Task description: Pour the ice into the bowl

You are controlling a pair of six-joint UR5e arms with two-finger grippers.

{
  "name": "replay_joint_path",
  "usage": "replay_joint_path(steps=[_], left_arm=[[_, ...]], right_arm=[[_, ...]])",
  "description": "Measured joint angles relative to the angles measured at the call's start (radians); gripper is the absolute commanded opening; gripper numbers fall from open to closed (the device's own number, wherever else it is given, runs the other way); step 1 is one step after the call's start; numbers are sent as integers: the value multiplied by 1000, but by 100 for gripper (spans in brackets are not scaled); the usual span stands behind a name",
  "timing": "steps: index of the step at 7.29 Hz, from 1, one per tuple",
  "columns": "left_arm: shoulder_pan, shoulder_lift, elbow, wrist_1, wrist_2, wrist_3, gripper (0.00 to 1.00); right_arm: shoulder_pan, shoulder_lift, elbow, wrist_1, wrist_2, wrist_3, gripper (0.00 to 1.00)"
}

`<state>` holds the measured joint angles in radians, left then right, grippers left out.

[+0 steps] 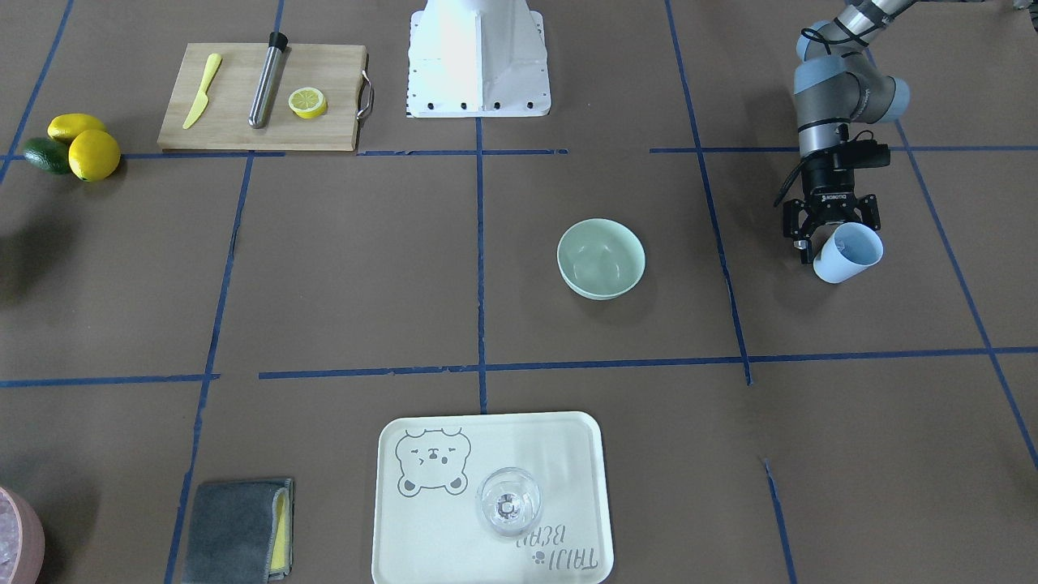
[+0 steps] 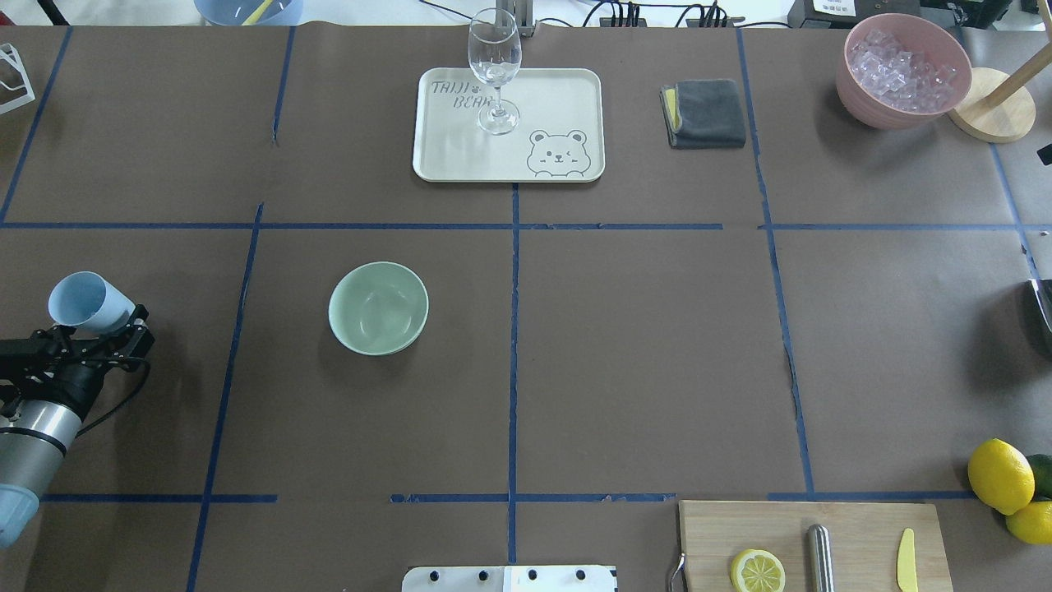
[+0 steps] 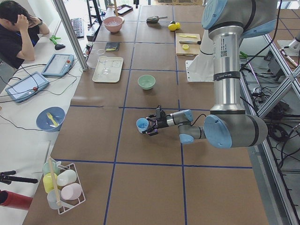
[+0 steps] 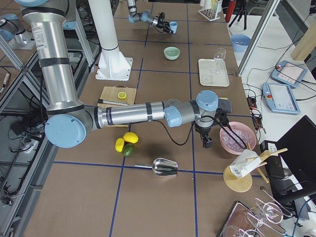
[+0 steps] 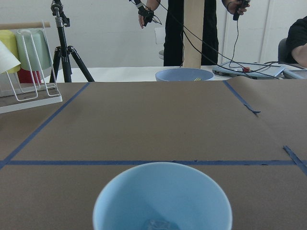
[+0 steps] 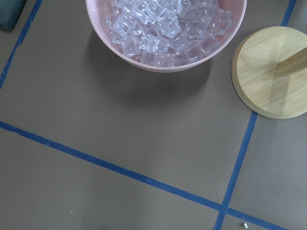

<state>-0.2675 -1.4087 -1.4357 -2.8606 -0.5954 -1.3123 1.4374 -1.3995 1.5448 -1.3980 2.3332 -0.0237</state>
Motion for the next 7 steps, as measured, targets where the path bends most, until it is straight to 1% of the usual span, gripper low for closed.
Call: replay_joint_path(steps=[2,4,5,6,7], left_arm=[[-47,-5,8,3,-3,-2,95],[-65,-14,18,3,-3,-3,94],[-65,-25,30,3,-2,-2,85],[-65,-34,38,3,-1,-2,80],[-64,-39,43,3,0,-2,80]], right_arm=[[0,3,0,0,0,4,100],[0,3,0,0,0,5,100],[0,3,0,1,0,4,100],[0,1,1,1,0,4,100],[0,0,1,1,0,4,100]])
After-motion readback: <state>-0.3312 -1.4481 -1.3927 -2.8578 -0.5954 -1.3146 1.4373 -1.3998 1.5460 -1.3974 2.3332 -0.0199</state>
